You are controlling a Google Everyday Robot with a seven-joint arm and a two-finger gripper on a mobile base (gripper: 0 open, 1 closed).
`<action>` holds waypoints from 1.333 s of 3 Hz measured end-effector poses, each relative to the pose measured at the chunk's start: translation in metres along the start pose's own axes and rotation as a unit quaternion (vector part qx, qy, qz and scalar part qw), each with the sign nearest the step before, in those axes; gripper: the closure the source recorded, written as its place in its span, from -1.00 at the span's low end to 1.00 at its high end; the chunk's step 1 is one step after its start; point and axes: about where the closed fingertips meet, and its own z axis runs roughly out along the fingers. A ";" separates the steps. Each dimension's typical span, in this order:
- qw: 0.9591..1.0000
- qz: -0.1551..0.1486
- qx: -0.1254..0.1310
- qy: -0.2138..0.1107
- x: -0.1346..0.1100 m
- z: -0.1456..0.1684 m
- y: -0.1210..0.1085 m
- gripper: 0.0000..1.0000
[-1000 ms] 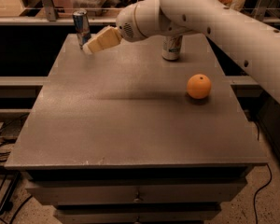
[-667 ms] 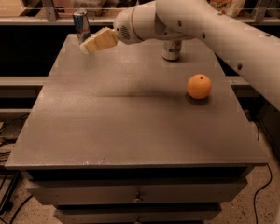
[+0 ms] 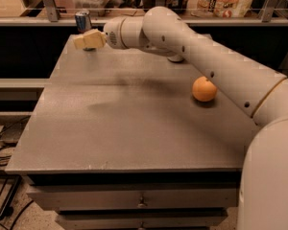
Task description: Knock redbull can over
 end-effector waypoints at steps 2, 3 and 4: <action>1.000 0.023 0.005 -0.018 0.004 0.062 -0.020 -1.00; 0.999 0.031 0.019 -0.018 0.008 0.084 -0.030 -1.00; 0.998 0.045 0.036 -0.019 0.014 0.100 -0.045 -1.00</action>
Offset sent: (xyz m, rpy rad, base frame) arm 0.0769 0.0584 -0.0280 0.0371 0.0219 -0.0446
